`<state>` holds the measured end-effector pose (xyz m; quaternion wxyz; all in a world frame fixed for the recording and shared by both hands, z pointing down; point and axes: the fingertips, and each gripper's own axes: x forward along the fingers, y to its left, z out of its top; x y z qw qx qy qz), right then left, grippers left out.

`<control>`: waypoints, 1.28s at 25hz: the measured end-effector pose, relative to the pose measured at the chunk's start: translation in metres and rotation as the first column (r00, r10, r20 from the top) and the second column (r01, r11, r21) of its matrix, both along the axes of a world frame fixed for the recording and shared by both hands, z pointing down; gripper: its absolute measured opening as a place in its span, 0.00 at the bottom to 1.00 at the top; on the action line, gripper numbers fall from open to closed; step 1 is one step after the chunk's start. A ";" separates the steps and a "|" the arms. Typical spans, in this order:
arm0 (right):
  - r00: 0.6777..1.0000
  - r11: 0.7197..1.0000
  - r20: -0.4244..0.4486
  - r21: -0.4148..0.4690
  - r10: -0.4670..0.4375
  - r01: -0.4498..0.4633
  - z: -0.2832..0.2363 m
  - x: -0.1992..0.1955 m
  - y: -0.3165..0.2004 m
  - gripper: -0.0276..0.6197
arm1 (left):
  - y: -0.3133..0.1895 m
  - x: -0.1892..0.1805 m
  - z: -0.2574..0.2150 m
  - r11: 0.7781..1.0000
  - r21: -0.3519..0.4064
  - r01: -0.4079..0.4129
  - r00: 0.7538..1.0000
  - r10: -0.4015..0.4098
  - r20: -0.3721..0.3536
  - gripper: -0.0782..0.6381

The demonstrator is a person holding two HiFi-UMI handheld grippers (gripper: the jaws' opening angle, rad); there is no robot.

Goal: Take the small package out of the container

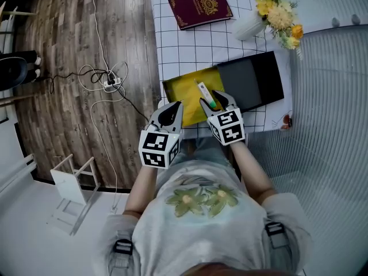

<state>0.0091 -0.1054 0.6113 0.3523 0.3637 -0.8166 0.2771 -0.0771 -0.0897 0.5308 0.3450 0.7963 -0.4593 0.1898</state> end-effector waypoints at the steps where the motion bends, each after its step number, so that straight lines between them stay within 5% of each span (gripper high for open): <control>1: 1.000 1.000 -0.002 -0.004 0.000 0.000 0.002 0.000 0.000 0.31 | 0.000 0.000 0.001 1.000 -0.003 0.001 1.000 -0.001 -0.002 0.12; 32: 0.991 0.995 -0.132 -0.101 -0.029 0.016 0.050 -0.008 0.002 0.31 | 0.002 0.012 0.015 0.998 -0.064 -0.020 0.998 0.016 -0.055 0.12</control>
